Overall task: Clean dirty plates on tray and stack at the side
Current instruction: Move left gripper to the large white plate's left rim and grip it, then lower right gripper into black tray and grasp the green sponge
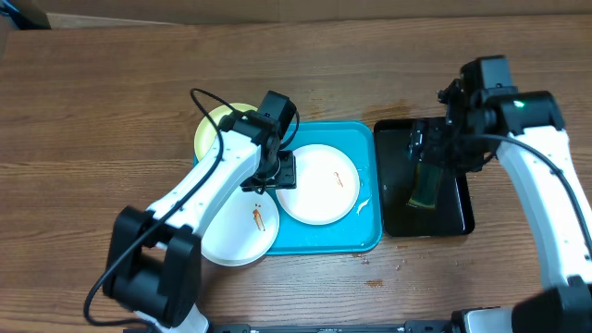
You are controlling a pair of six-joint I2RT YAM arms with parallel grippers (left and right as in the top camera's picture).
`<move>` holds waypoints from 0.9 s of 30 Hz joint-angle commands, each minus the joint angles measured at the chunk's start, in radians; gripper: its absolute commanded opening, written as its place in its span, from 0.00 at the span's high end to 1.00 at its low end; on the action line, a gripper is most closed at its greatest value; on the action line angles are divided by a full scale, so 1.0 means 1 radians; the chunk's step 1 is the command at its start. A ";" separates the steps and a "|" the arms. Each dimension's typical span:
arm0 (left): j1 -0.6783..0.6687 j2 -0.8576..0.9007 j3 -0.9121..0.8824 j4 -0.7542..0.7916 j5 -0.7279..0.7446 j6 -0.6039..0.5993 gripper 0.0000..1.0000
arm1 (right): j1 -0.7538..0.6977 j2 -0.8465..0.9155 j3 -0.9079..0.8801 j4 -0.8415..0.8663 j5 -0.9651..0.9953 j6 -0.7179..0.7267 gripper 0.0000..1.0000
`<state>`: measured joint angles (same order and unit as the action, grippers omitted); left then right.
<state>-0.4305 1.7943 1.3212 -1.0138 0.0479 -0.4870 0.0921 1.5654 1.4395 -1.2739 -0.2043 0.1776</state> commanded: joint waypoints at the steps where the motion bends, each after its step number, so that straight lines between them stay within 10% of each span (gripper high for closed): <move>1: -0.003 0.053 0.009 0.030 0.023 0.019 0.41 | -0.002 0.042 -0.035 0.031 0.056 0.061 0.18; 23: -0.008 0.162 0.009 0.126 0.030 0.039 0.41 | -0.001 0.113 -0.532 0.491 0.126 0.143 0.19; 25: -0.008 0.162 0.009 0.129 0.030 0.039 0.41 | -0.001 0.113 -0.540 0.506 0.126 0.145 0.41; 27: -0.008 0.162 0.009 0.129 0.030 0.039 0.41 | -0.001 0.113 -0.540 0.505 0.125 0.145 0.93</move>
<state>-0.4309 1.9427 1.3212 -0.8886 0.0708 -0.4683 0.0921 1.6737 0.9031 -0.7803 -0.0872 0.3061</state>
